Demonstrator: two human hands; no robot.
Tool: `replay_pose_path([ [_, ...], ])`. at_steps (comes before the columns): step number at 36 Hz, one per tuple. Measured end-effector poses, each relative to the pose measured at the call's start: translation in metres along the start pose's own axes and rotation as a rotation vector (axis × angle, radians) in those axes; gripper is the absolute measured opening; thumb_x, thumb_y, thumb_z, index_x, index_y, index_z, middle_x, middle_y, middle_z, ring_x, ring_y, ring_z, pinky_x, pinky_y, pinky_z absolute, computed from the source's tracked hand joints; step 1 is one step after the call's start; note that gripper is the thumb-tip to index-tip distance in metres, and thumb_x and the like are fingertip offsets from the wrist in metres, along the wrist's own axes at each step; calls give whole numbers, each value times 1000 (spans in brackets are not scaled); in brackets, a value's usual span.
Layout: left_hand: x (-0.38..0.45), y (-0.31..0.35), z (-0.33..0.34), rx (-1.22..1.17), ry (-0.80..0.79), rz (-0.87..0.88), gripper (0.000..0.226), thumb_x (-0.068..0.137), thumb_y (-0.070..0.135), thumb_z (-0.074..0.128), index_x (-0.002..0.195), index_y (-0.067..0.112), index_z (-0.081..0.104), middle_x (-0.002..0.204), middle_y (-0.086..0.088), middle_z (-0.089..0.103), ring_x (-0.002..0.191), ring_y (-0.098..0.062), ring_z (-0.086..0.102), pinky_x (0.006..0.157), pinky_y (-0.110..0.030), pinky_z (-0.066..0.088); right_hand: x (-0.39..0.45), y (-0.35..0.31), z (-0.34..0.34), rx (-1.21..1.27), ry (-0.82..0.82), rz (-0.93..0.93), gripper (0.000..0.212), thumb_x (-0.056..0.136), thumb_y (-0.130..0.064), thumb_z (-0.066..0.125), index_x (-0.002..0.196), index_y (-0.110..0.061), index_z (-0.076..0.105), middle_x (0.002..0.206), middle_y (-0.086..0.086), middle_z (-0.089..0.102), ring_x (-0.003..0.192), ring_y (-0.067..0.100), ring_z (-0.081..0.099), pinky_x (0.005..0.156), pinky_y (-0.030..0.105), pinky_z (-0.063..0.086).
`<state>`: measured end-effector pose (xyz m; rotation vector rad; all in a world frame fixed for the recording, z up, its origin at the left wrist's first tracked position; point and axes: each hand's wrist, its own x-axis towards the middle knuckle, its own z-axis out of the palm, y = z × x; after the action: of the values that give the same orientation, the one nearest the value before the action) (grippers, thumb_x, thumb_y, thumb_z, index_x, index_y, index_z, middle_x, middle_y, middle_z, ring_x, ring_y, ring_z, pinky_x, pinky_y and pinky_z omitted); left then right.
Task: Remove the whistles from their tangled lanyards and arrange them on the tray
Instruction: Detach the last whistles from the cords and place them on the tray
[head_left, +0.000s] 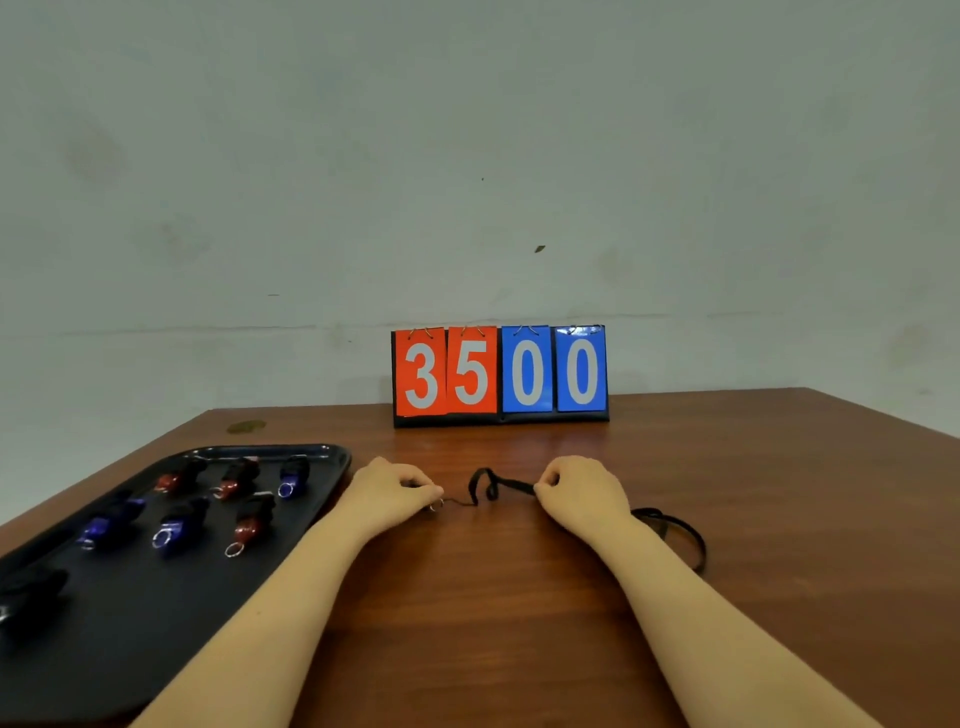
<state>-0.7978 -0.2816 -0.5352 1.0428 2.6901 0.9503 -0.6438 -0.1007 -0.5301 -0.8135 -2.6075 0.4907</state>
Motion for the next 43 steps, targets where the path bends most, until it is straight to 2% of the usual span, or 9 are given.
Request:
replay_pose_path([
  [11,-9,8,-5,178,-129,106,40,79,62,65,113,42,62,126,6,48,116,-14,49,102,-33,43,2,3,-7,-49,50,87,23,95,-33,47,106,-22,65,104,0,65,100,20,57,90,35,48],
  [17,-17,23,-1,173,-45,254,20,90,56,55,93,38,63,96,16,58,92,-3,55,85,-24,47,-1,-6,-3,35,72,-227,43,93,-40,51,135,-29,50,129,-5,54,125,15,42,106,38,37],
  [21,-23,36,-2,-196,70,306,28,98,43,46,81,29,62,72,12,61,71,-3,58,72,-22,47,-9,-18,5,142,-87,-428,56,90,-42,57,143,-37,37,143,-11,42,135,8,28,115,38,27],
  [25,-22,43,-6,-481,207,266,33,102,32,41,81,16,62,66,4,56,65,-9,53,67,-24,44,-8,-28,14,163,-124,-482,17,92,-45,55,100,-31,60,118,-14,52,121,5,38,109,38,35],
  [28,-21,45,-9,-629,301,145,34,103,26,37,79,12,56,64,-1,53,61,-10,49,59,-20,40,-10,-34,9,240,-146,-418,26,96,-39,52,86,-17,62,107,-8,58,107,6,47,99,31,40],
  [30,-20,51,-15,-759,277,47,31,102,22,36,78,11,52,59,-2,50,56,-12,46,55,-20,39,-15,-38,1,354,-160,-363,29,98,-36,49,91,-14,65,96,-10,61,88,3,54,86,27,44],
  [35,-13,47,-12,-969,315,-149,28,103,20,38,80,11,51,66,-6,52,59,-15,49,55,-24,40,-13,-36,-17,837,-99,-247,37,98,-34,49,71,-15,64,73,-1,68,83,15,64,100,37,44],
  [40,-13,37,0,-998,415,-266,31,104,23,37,79,12,52,68,-5,54,60,-16,51,57,-26,43,-9,-25,-43,1535,-63,-40,34,99,-25,49,67,-12,49,52,-1,41,53,16,43,69,32,45],
  [43,-12,32,-2,-1014,471,-298,34,104,24,35,77,9,52,67,-8,55,59,-18,51,59,-29,44,-7,-14,-51,1724,-26,9,31,98,-28,50,71,-13,49,51,-4,35,49,13,37,62,28,40],
])
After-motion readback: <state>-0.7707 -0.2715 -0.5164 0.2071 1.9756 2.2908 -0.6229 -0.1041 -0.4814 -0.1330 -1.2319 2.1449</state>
